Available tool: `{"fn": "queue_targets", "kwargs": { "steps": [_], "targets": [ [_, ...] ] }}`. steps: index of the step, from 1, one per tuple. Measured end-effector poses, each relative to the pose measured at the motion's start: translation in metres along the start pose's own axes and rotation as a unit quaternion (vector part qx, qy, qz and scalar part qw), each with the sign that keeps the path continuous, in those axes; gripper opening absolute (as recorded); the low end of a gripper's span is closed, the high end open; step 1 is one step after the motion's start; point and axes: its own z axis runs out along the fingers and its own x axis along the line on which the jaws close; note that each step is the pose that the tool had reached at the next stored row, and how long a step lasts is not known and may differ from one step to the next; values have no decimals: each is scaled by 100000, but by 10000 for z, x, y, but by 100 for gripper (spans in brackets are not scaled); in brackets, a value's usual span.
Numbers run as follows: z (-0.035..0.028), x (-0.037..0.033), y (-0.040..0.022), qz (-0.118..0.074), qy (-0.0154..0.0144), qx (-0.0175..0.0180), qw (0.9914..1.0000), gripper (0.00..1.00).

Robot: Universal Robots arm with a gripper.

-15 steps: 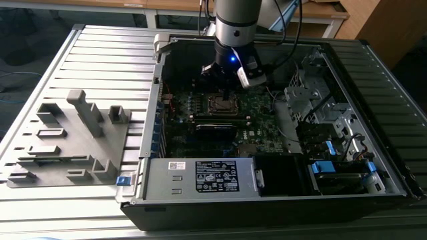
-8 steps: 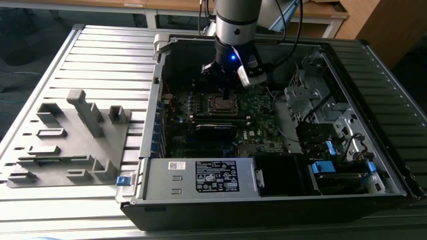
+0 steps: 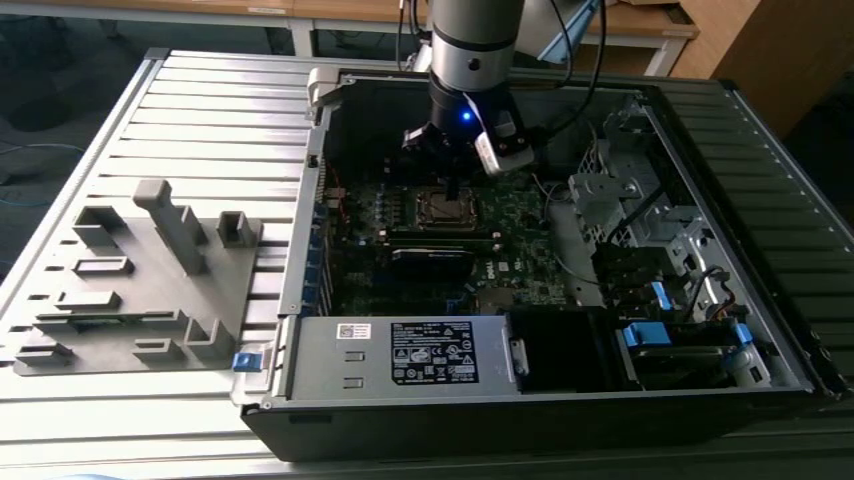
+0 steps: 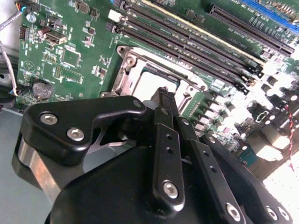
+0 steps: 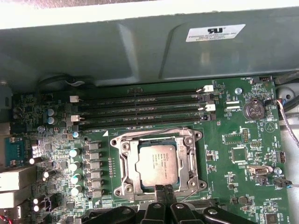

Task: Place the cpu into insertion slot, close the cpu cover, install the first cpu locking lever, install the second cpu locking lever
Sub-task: 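Install the second cpu locking lever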

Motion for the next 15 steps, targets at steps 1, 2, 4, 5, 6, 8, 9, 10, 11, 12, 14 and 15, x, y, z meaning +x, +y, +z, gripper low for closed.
{"fn": "queue_targets", "kwargs": {
  "steps": [1,2,4,5,6,8,9,10,11,12,14,15],
  "targets": [
    [0,-1,-11,2,-1,-5,100000,11],
    [-1,-2,-21,2,-2,-3,100000,11],
    [-1,-3,-29,5,-3,-7,100000,11],
    [-1,-4,-35,0,-1,-5,100000,11],
    [-1,-4,-42,-2,-1,-10,100000,11],
    [-2,-6,-60,-1,-5,-12,100000,11],
    [-3,-7,-70,2,-1,-5,100000,11],
    [-4,-8,-81,1,0,-3,100000,11],
    [-4,-9,-93,-1,-3,-7,100000,11],
    [-4,-10,-103,2,-3,-8,100000,11],
    [-5,-13,-126,0,-2,-9,100000,11],
    [-6,-14,-136,-3,-1,-5,100000,11]
  ]
}}
